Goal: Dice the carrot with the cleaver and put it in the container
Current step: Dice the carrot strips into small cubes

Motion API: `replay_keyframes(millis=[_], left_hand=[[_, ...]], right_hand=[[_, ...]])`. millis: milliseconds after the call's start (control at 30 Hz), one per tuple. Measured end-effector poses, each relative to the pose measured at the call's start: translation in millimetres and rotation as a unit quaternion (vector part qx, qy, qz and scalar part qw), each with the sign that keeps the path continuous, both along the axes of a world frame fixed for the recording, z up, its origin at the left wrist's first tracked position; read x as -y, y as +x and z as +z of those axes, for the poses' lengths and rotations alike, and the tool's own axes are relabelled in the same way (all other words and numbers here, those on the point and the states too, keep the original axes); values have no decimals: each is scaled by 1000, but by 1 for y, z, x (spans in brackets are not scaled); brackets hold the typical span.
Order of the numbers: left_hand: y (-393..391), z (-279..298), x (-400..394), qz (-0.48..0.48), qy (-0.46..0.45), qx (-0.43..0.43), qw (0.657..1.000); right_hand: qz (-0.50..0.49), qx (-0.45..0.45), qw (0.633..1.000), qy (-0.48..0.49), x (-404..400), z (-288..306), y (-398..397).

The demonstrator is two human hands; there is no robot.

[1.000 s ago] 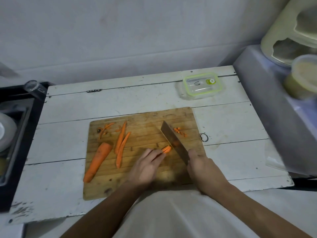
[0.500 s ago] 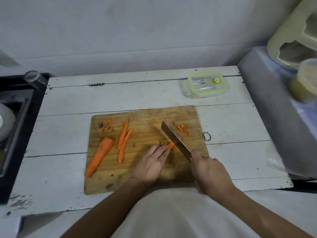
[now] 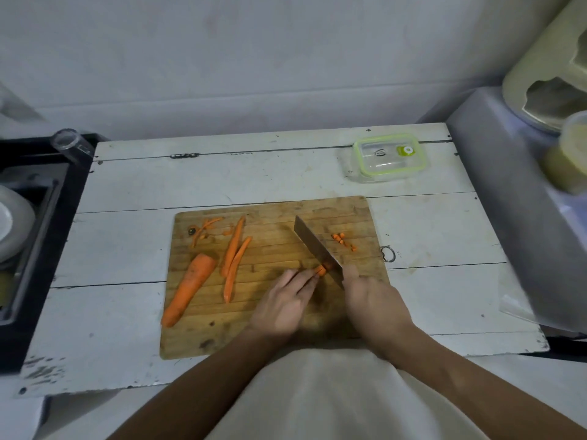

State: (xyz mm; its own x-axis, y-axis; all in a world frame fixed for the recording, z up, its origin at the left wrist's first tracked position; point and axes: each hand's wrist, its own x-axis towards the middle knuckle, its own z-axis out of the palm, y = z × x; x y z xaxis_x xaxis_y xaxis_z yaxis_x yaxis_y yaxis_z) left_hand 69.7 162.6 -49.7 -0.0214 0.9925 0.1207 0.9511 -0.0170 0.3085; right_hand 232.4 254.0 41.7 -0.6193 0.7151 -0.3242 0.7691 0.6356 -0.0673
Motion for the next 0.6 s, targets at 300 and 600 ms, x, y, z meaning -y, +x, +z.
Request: replay_keyframes(millis=[300,600], left_hand=[[10,1,4,34,-106,24,993],[9,-2,4,29,-94,-1,995]], right_hand=[[10,15,1000,-18,8,5,22],[27,24,999,-18,11,8,23]])
